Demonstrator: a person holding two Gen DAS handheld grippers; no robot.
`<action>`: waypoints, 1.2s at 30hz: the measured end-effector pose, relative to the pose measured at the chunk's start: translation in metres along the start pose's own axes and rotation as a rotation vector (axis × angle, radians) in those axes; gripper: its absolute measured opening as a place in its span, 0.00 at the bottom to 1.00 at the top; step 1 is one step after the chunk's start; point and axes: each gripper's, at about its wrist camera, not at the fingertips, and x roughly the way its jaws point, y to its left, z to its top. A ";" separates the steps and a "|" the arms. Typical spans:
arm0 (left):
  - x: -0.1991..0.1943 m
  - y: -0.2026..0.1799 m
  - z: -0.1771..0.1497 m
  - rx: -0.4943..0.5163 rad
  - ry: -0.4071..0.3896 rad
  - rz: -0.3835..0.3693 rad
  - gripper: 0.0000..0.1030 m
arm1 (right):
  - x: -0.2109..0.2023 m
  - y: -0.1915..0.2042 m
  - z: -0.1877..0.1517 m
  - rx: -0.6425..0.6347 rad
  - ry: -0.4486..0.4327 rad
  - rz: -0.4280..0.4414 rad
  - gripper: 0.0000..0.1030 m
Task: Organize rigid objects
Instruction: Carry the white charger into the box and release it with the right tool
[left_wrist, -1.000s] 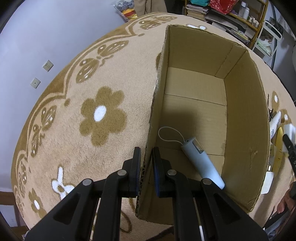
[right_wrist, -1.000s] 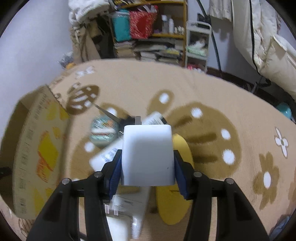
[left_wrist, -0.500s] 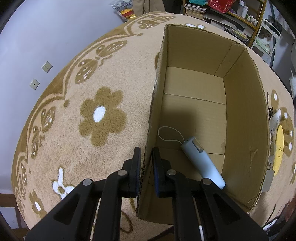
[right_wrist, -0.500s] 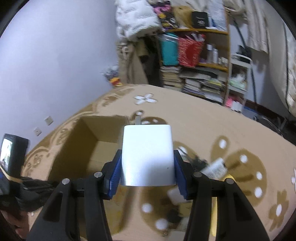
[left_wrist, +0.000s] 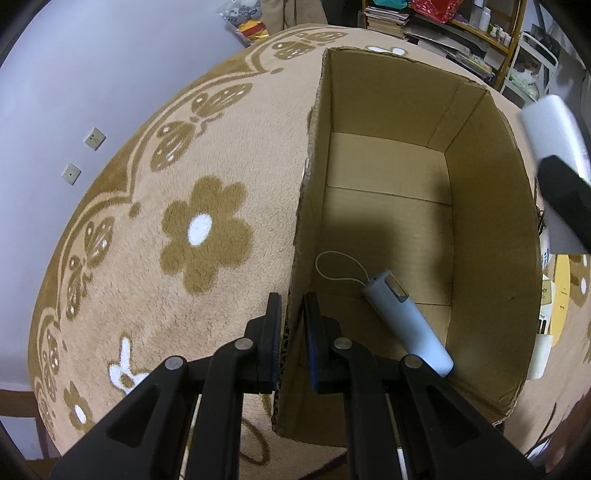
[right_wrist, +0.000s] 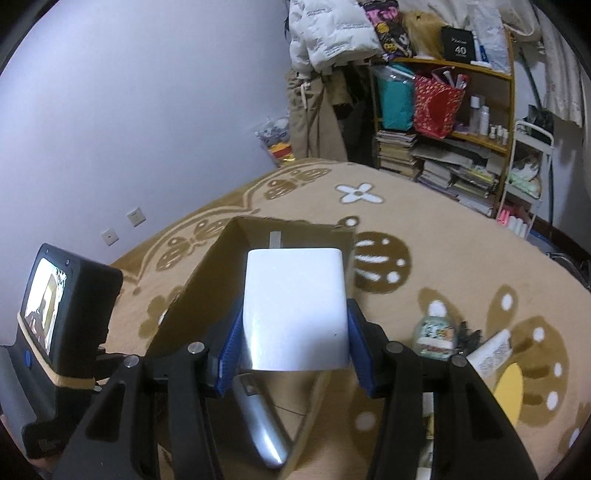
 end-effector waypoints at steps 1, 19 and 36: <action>0.000 0.000 0.000 0.000 0.000 0.000 0.10 | 0.001 0.002 0.000 -0.001 0.002 0.005 0.54; 0.001 0.003 -0.001 -0.016 0.001 -0.020 0.11 | 0.028 0.019 -0.019 -0.073 0.094 -0.008 0.54; 0.001 0.004 -0.002 -0.014 0.003 -0.024 0.10 | 0.011 0.009 -0.013 -0.017 0.059 0.010 0.50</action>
